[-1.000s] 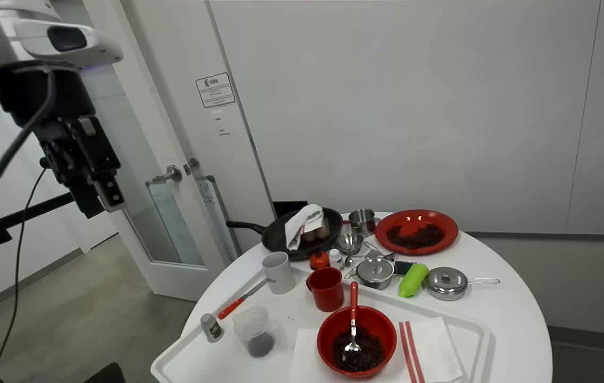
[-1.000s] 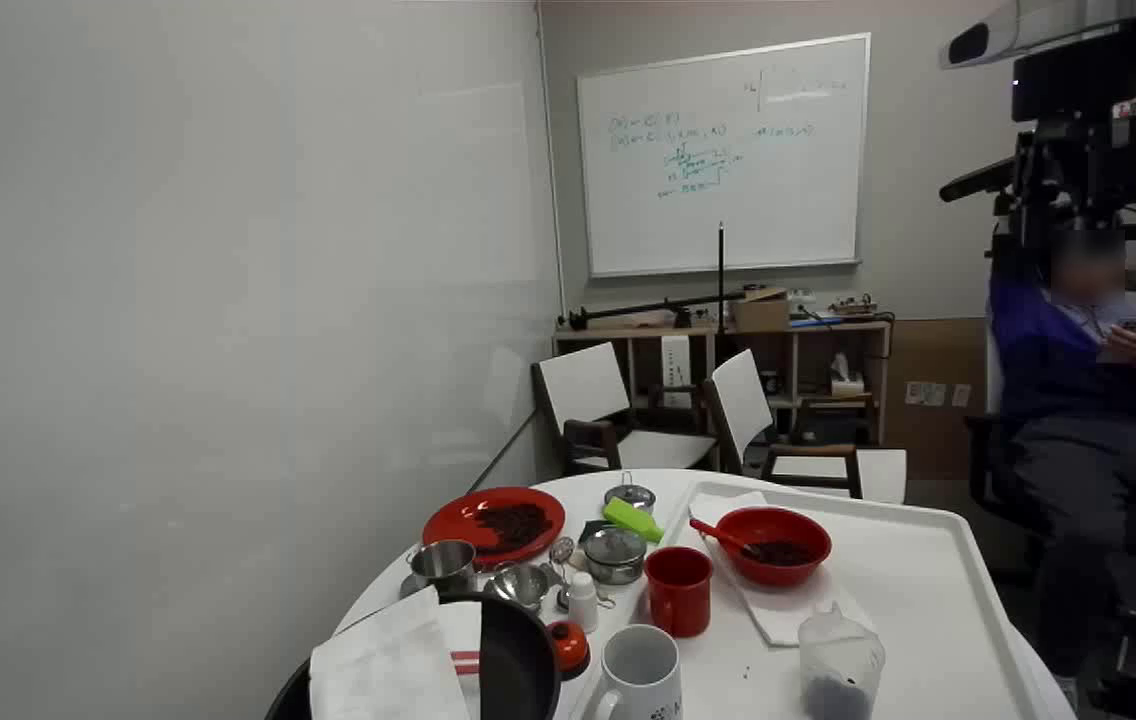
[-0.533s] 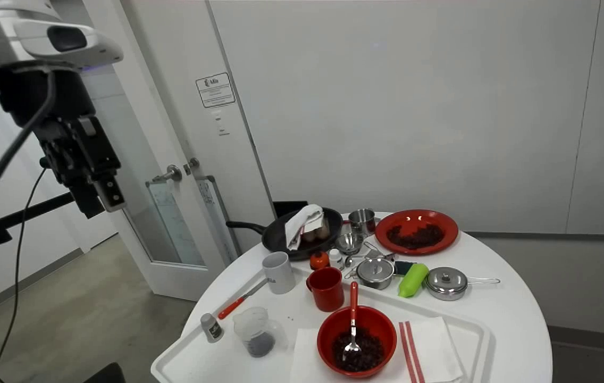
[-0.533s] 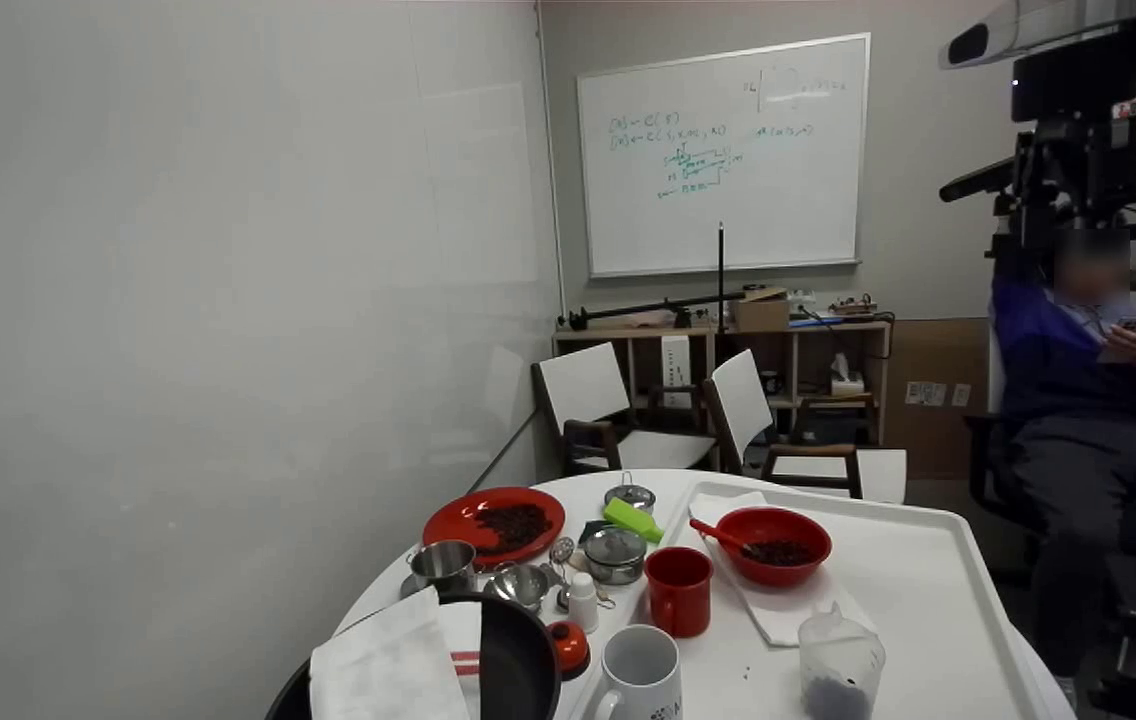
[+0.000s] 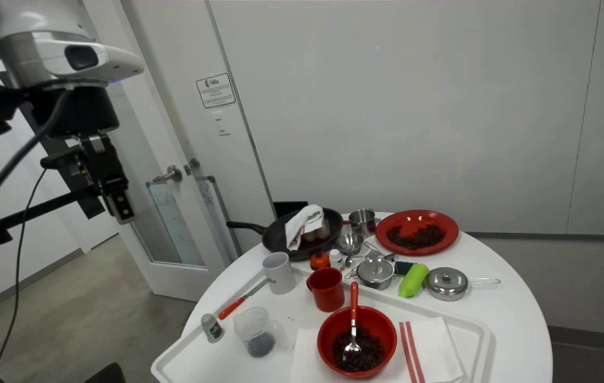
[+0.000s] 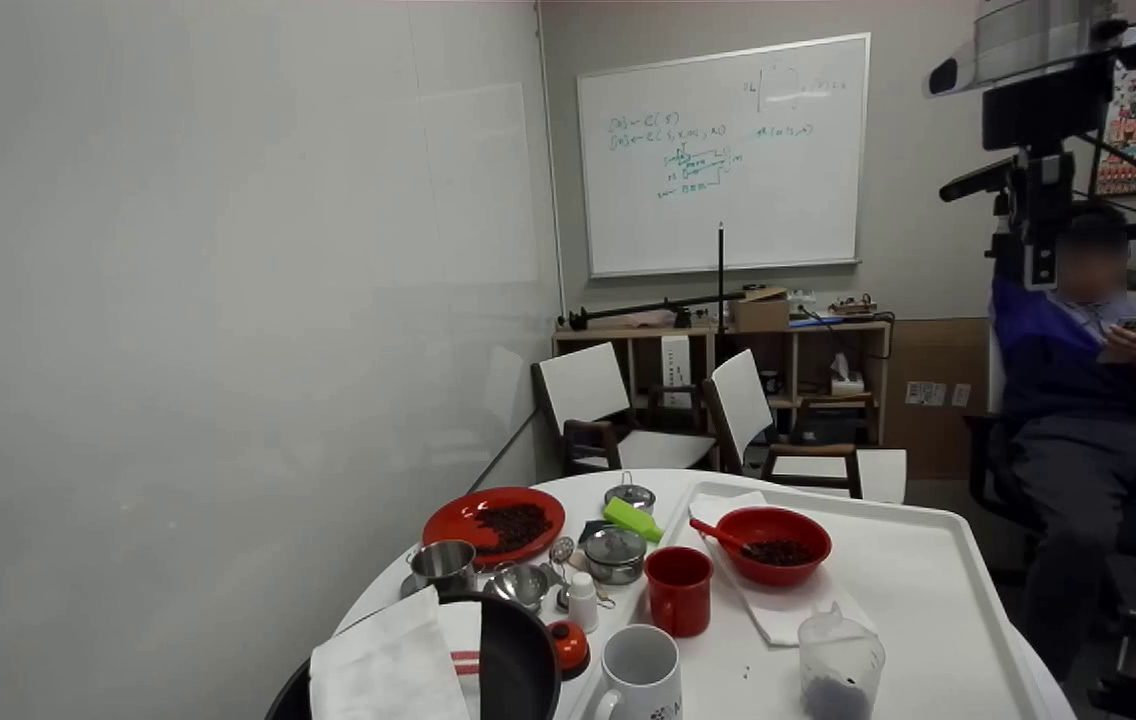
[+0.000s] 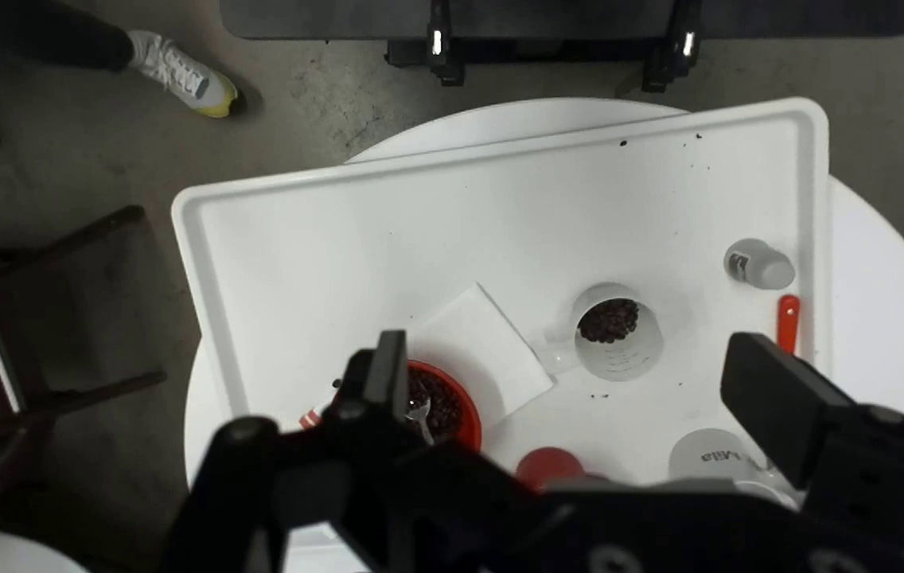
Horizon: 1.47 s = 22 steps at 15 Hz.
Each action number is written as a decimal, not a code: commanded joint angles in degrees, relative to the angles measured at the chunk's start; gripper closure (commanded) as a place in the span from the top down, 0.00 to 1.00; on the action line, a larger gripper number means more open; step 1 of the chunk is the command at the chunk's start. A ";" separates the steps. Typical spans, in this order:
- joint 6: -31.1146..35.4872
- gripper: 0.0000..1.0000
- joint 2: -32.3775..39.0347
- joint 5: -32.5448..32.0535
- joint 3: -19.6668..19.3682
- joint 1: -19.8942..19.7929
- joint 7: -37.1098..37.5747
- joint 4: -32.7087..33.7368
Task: Pour some of the contents of the clear jar into the red bowl
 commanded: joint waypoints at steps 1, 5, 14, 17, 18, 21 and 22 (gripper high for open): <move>5.32 1.00 7.62 3.02 1.48 -1.97 10.56 1.41; 15.06 1.00 16.18 4.36 3.08 -3.71 22.71 1.42; 24.76 1.00 33.60 1.58 4.00 -3.79 43.29 3.26; 24.74 1.00 37.10 2.28 2.11 -3.67 46.39 5.00; 24.80 1.00 38.10 2.43 1.42 -3.65 47.07 5.55; 25.07 1.00 40.96 2.83 -0.55 -3.51 48.74 7.12; 24.98 1.00 41.70 3.70 -1.05 -3.41 48.13 7.63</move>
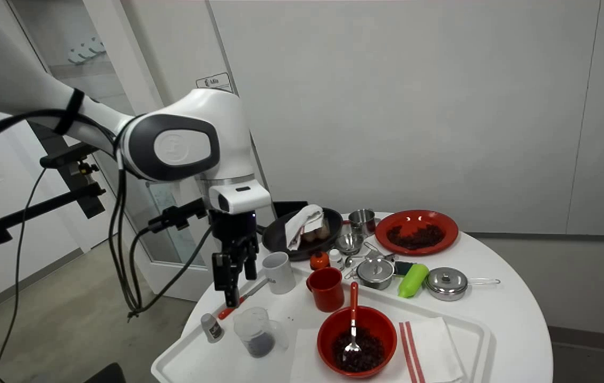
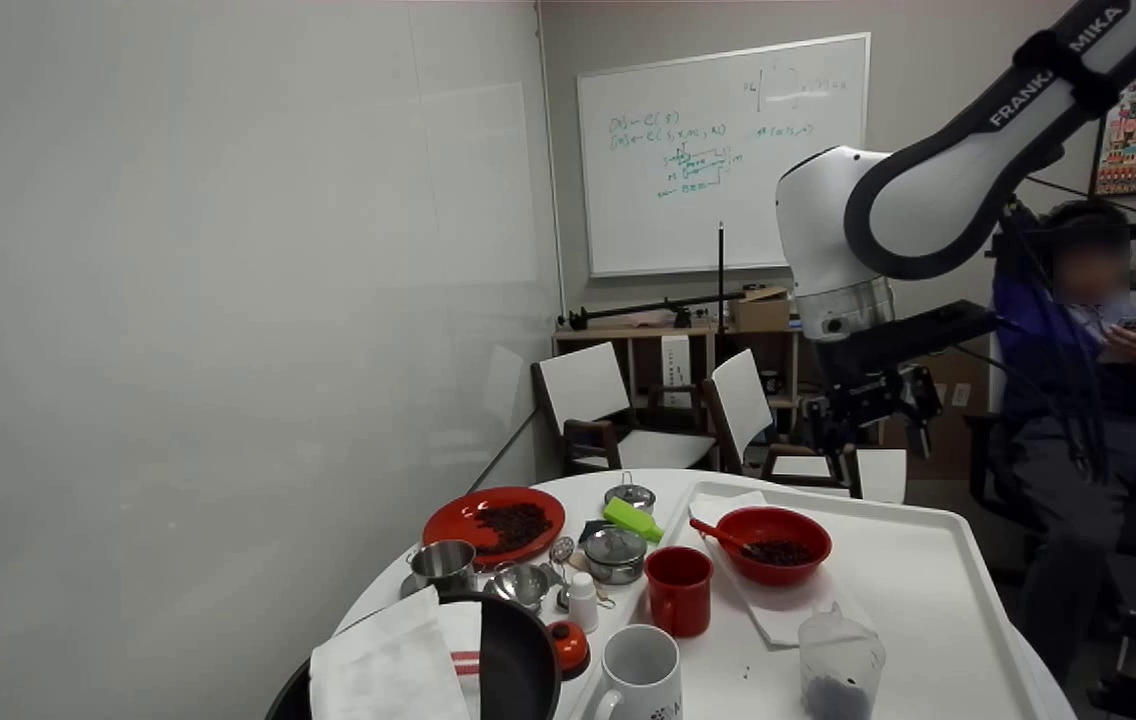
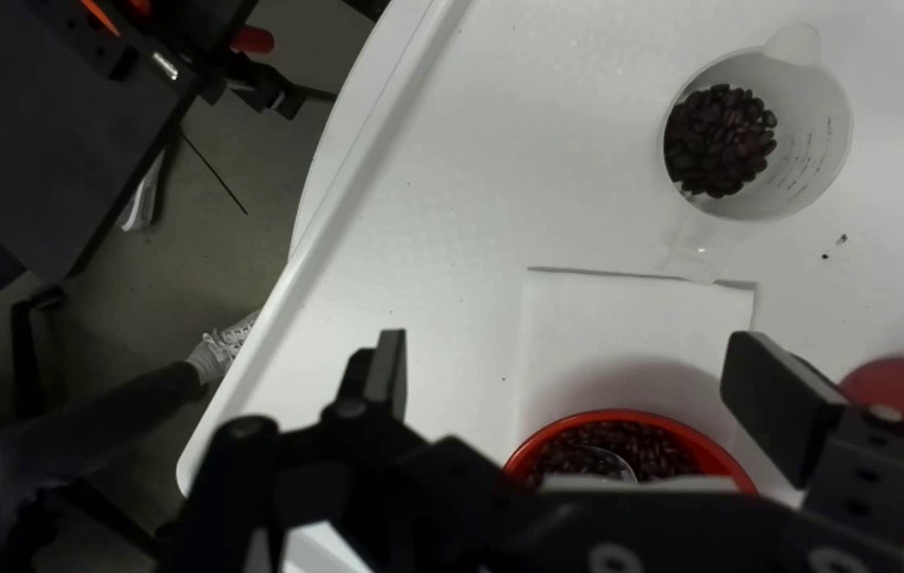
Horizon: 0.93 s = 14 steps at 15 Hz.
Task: Pour some of the contents of the clear jar into the red bowl
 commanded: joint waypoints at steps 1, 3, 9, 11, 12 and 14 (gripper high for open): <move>-0.20 1.00 3.68 2.16 -1.85 0.57 -0.20 3.05; -0.10 1.00 2.18 0.64 -2.24 0.98 -0.05 1.32; -2.08 1.00 2.82 -1.26 -2.26 1.39 1.58 1.79; -3.33 1.00 7.00 -0.04 -1.58 2.01 -1.27 4.36; -3.58 1.00 9.45 0.54 -1.13 2.66 -1.93 5.61; -3.44 1.00 13.46 0.81 -0.29 4.31 -3.06 7.54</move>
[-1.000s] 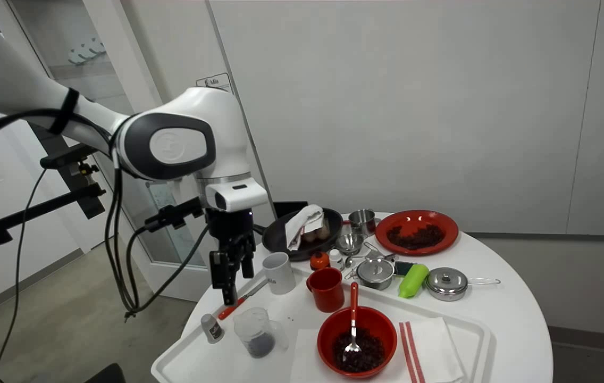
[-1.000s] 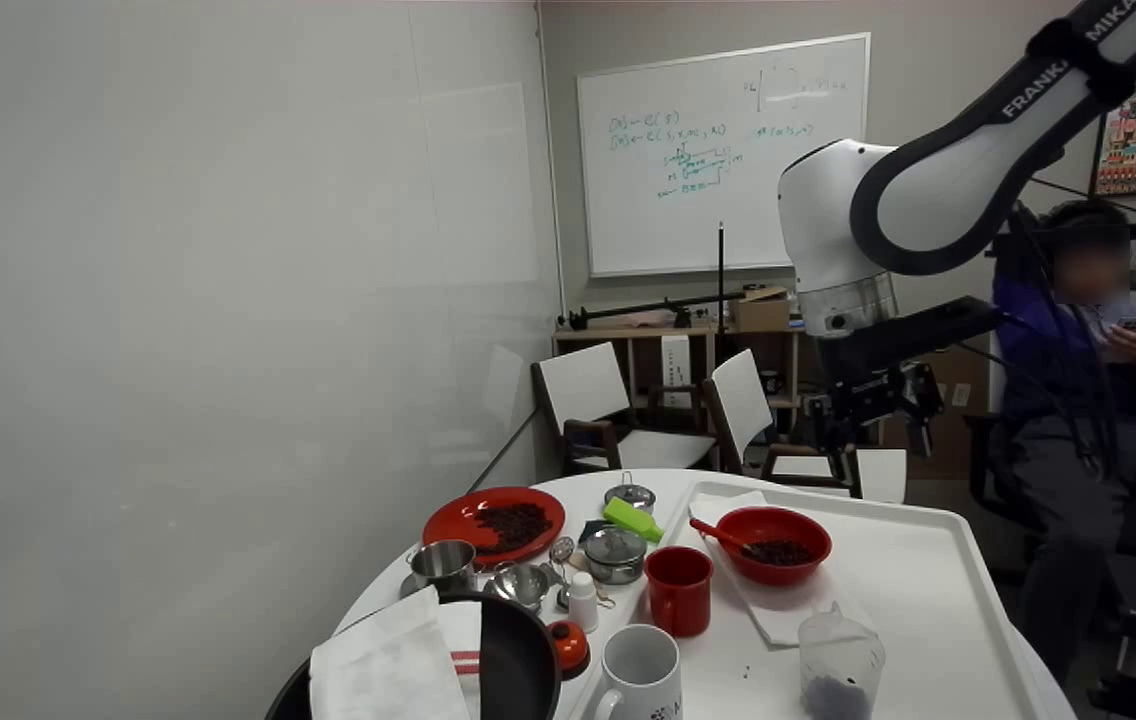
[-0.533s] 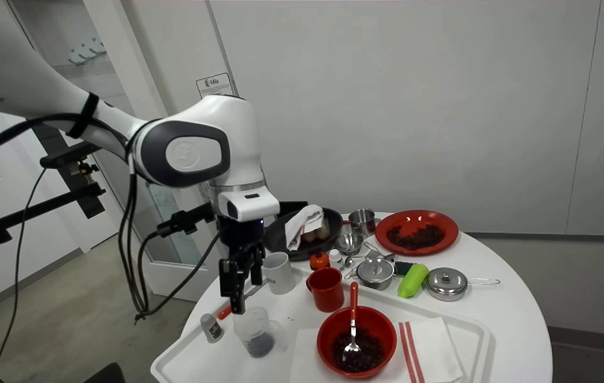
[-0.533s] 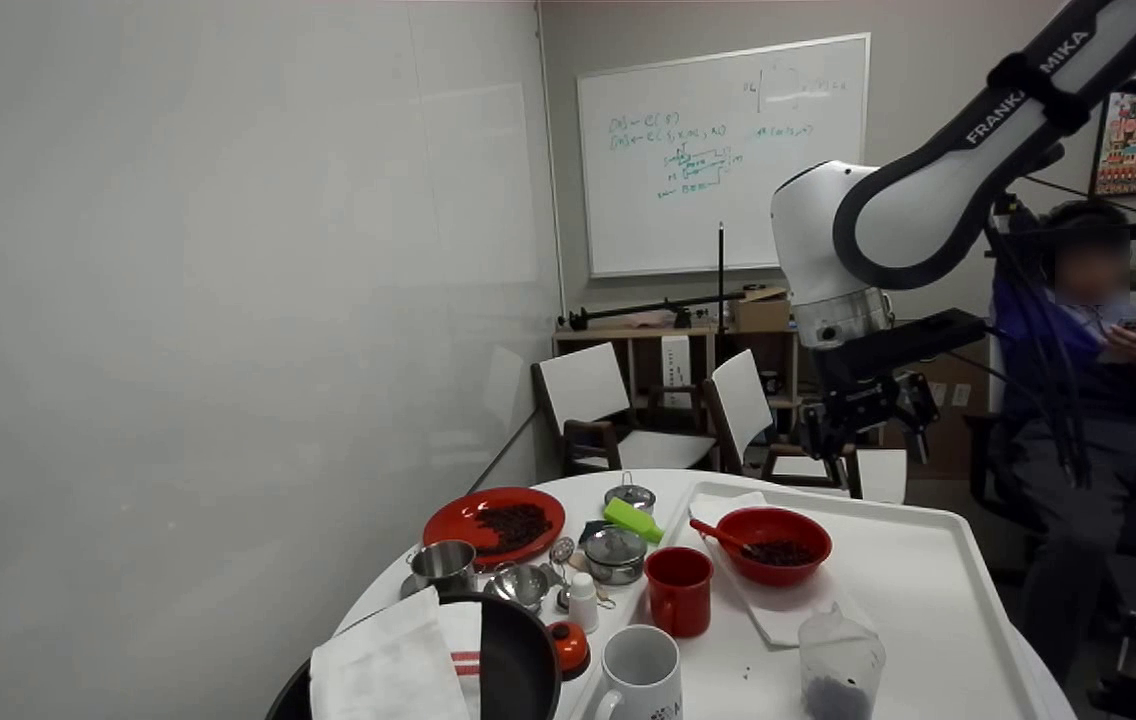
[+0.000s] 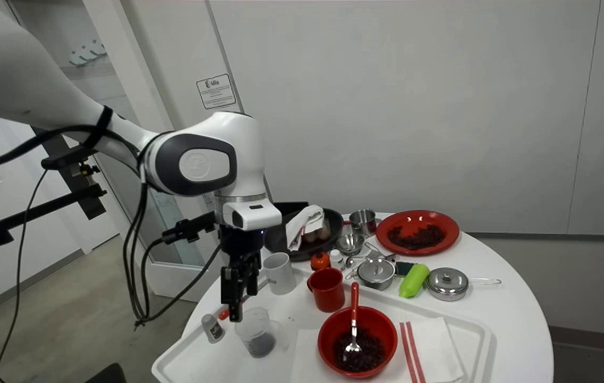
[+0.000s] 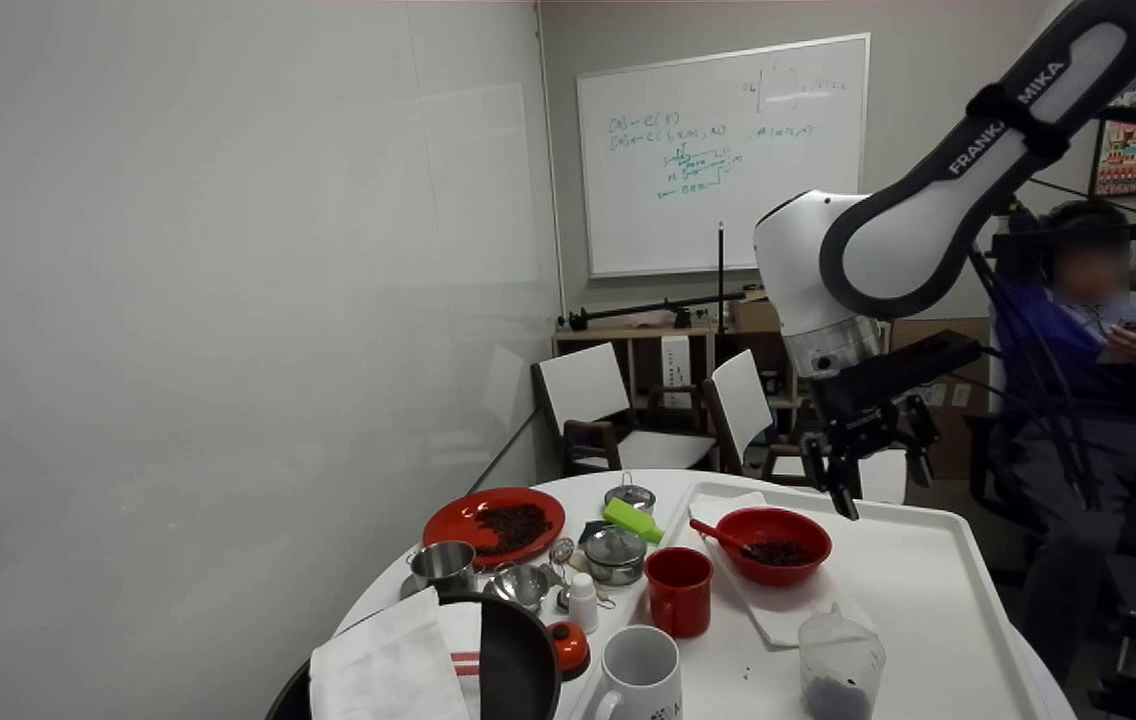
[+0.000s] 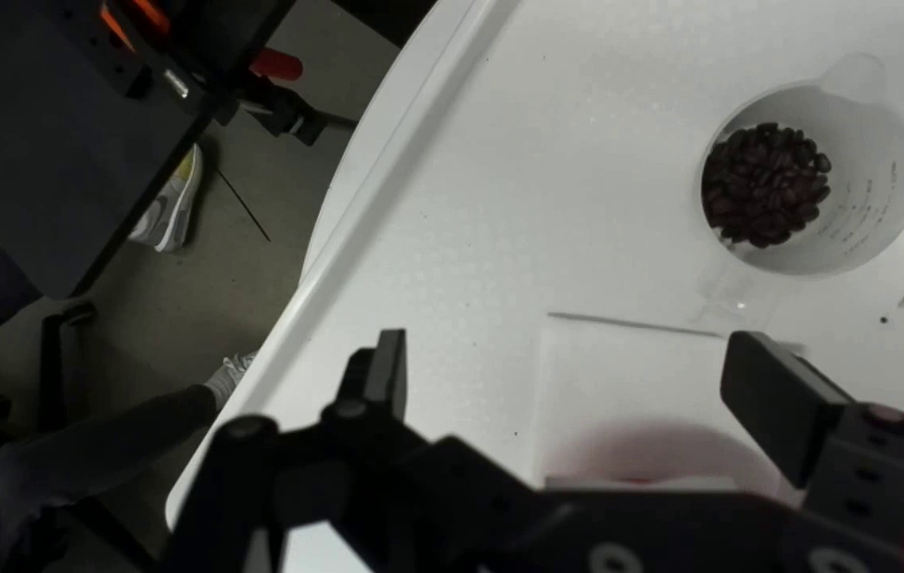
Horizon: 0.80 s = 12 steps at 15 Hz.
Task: Pour some of the contents of the clear jar into the red bowl
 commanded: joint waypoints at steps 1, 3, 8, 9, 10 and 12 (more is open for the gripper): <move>-1.19 1.00 9.53 0.21 0.93 3.53 -0.91 6.17; -1.21 1.00 13.49 0.12 1.05 5.51 -0.38 8.81; -0.80 1.00 21.21 3.05 -0.59 7.68 2.87 16.36; -0.54 1.00 21.98 5.01 -0.99 7.35 4.54 17.42; -0.69 1.00 22.63 6.63 -1.41 7.05 5.76 18.36; -0.94 1.00 23.48 9.82 -2.54 6.11 7.89 19.63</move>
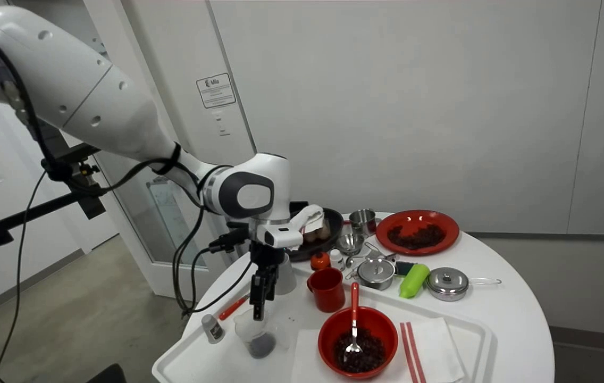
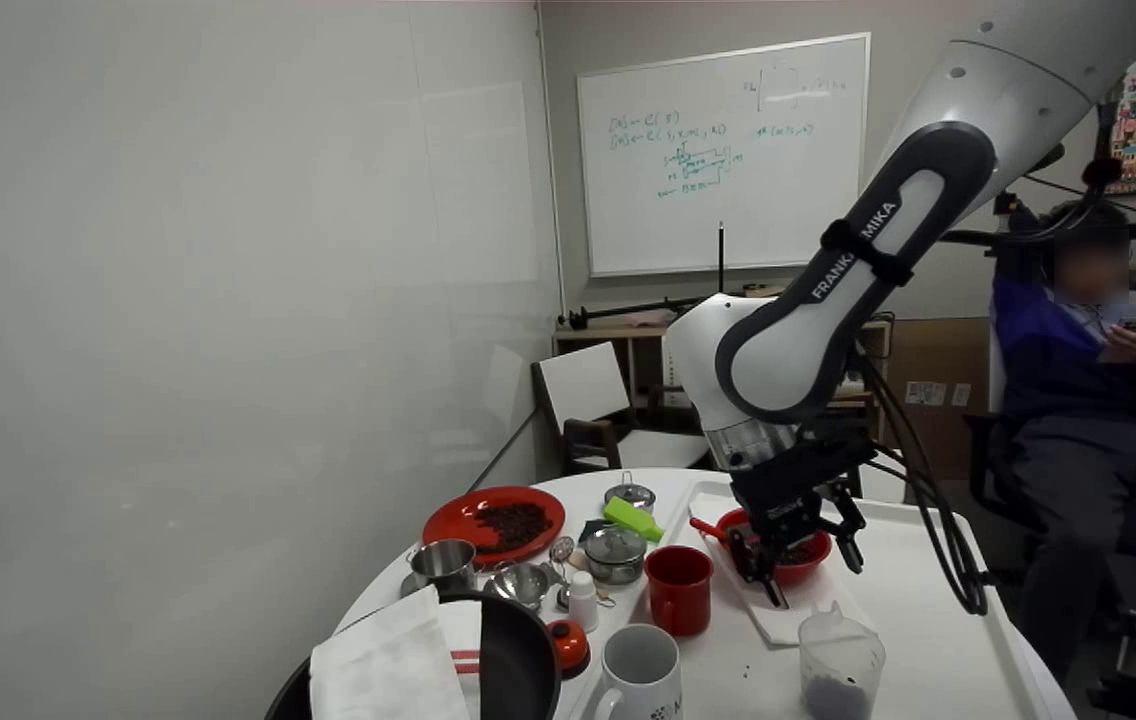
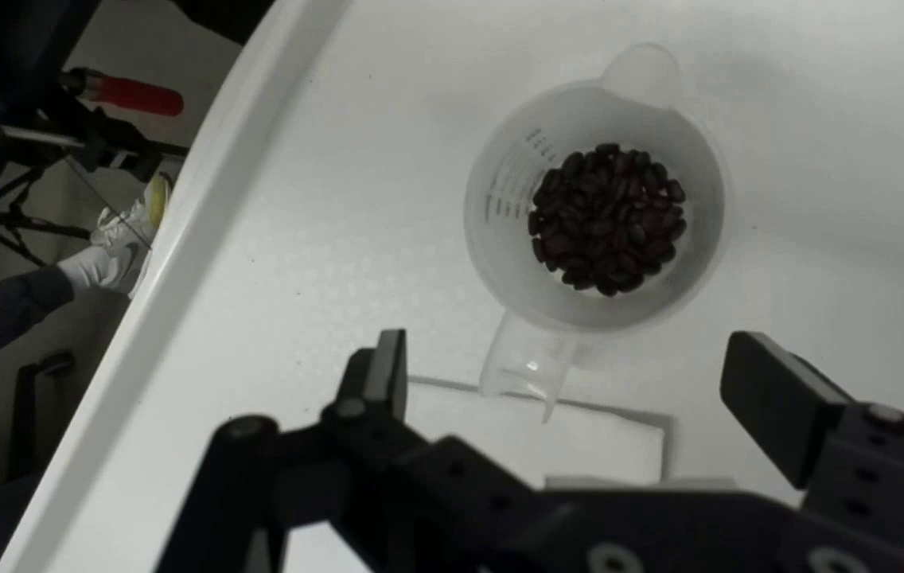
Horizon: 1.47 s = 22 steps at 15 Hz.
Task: Pour some of the contents of the clear jar into the red bowl
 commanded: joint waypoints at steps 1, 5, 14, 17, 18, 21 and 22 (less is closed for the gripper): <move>-1.39 1.00 2.64 5.71 -2.13 -1.22 4.14 3.90; -4.70 1.00 5.09 10.70 -2.42 -3.73 3.22 5.48; -9.42 0.60 9.56 12.68 -0.32 -3.55 -4.55 7.92; -9.75 0.36 9.75 12.60 -0.33 -3.21 -5.44 8.03; -9.72 0.30 9.76 12.54 -0.38 -3.12 -5.80 8.08; -9.74 0.06 9.62 12.34 -0.52 -2.98 -6.63 8.01; -9.74 0.09 9.57 12.34 -0.53 -2.96 -6.81 7.99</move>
